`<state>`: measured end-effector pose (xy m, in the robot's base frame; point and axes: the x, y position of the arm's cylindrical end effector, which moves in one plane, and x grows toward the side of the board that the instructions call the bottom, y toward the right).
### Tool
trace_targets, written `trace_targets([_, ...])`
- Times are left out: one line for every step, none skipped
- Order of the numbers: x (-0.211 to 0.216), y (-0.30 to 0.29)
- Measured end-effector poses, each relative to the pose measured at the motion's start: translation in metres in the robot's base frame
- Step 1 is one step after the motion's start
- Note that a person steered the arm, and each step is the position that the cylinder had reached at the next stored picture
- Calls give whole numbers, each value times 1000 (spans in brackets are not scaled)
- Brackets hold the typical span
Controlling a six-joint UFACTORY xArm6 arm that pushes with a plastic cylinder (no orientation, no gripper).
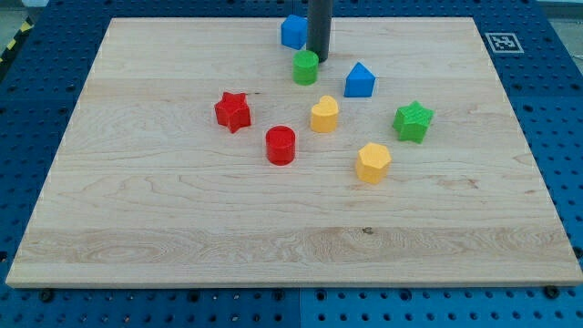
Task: Point your arm towards blue cube
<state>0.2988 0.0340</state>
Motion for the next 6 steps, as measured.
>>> trace_targets([14, 0])
trace_targets([6, -2])
trace_targets([-9, -2])
trace_targets([-17, 12])
trace_targets([-45, 39])
trace_targets([-91, 48])
